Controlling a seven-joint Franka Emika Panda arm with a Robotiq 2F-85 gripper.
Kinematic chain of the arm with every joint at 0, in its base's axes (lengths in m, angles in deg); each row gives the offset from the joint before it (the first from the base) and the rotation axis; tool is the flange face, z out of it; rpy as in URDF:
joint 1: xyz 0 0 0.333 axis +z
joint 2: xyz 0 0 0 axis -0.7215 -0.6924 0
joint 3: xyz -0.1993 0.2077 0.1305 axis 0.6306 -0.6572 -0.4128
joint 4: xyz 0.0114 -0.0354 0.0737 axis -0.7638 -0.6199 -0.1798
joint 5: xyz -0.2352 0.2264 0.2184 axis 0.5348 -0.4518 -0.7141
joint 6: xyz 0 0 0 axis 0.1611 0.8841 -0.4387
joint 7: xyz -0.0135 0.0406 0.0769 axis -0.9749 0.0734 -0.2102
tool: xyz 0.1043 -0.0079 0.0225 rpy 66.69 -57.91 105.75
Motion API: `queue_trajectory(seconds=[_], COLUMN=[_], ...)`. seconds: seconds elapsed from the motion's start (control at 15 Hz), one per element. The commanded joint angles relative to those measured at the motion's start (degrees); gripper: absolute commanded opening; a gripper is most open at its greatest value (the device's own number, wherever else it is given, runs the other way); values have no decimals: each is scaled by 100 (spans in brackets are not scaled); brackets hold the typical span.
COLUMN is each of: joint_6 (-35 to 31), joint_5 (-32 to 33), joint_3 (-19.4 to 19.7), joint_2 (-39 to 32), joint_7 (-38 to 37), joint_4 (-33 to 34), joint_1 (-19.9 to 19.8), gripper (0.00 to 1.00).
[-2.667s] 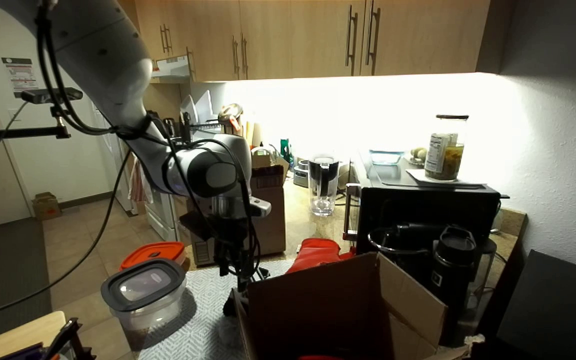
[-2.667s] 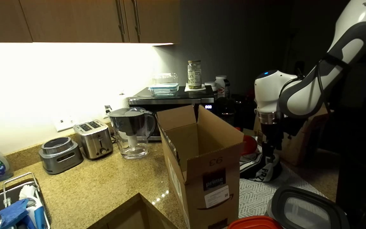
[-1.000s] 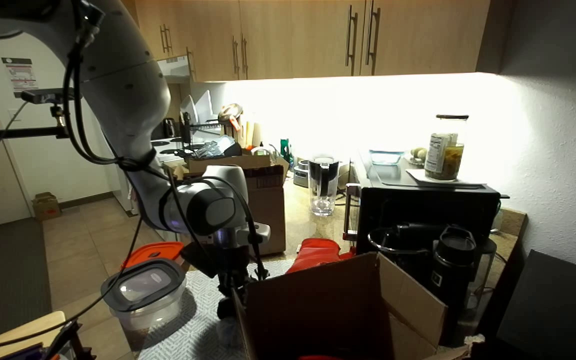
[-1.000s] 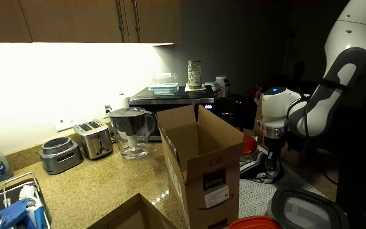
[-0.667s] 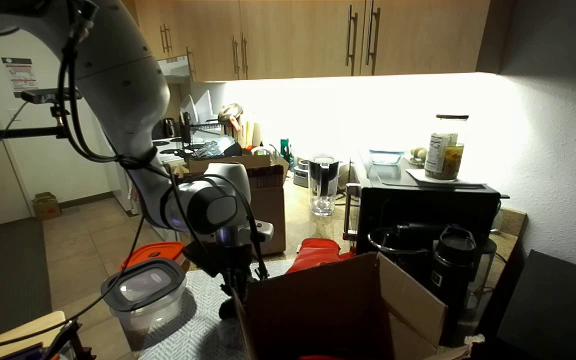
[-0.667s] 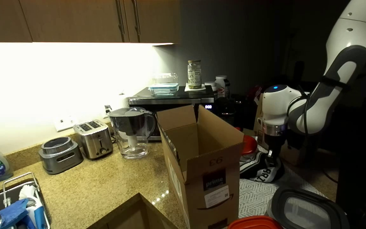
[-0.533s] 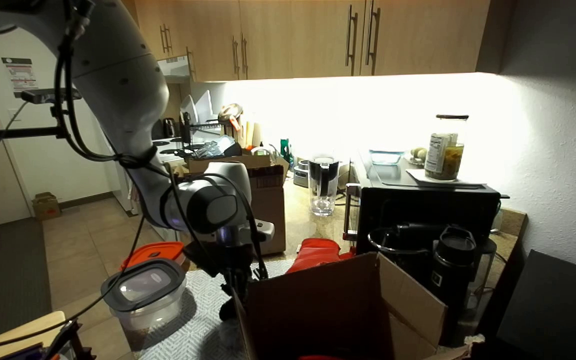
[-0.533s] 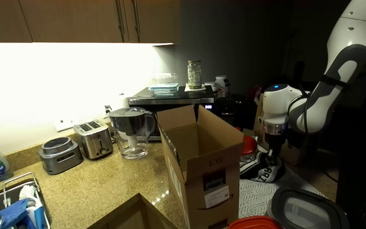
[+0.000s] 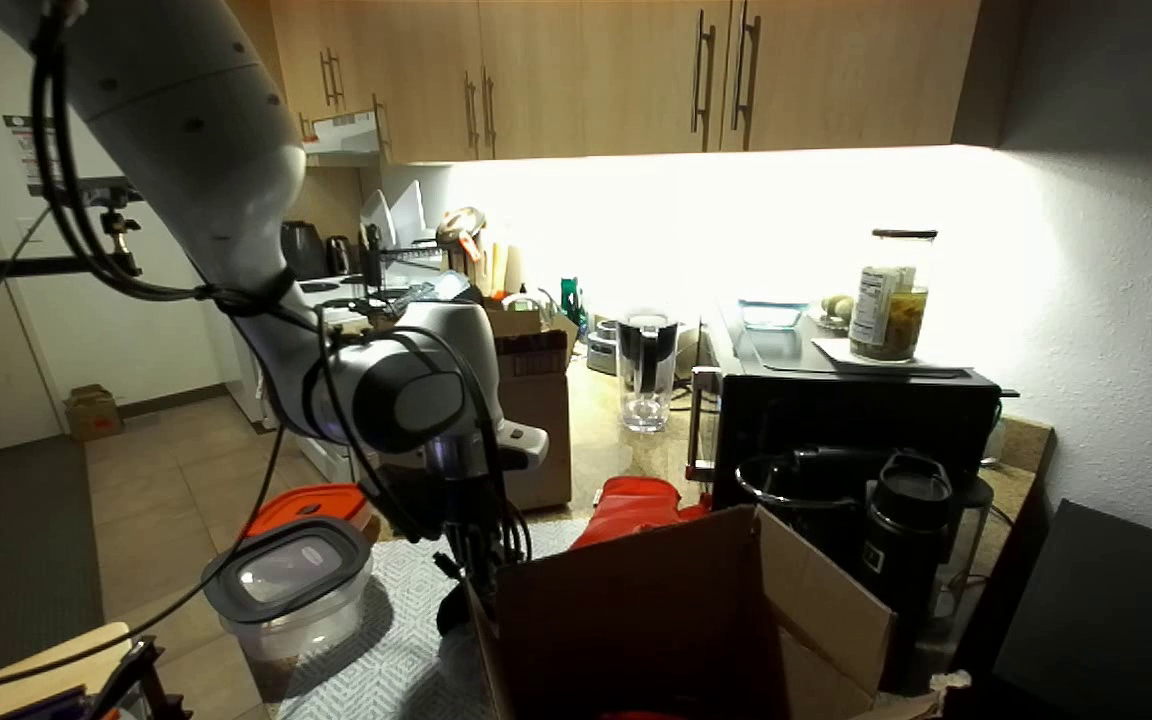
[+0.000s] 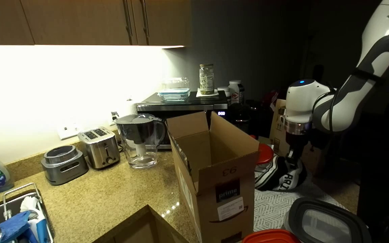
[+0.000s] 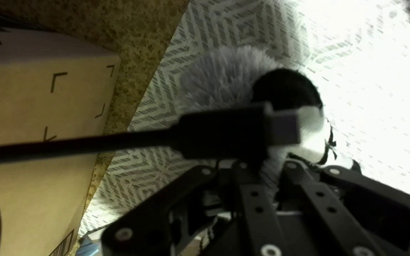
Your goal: Put the head sock in the right box
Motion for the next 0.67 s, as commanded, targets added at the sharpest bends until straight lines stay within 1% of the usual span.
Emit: queue_trajectory(seconds=[0.0,0.6], joint_6=[188,707], joint_5=[-79,-327], joint_3=[17,-93], joint_2=[791,2107], joint_7=[289,570], joint_4=[-432,-681], joint_1=[-153,-505], gripper=[3,3])
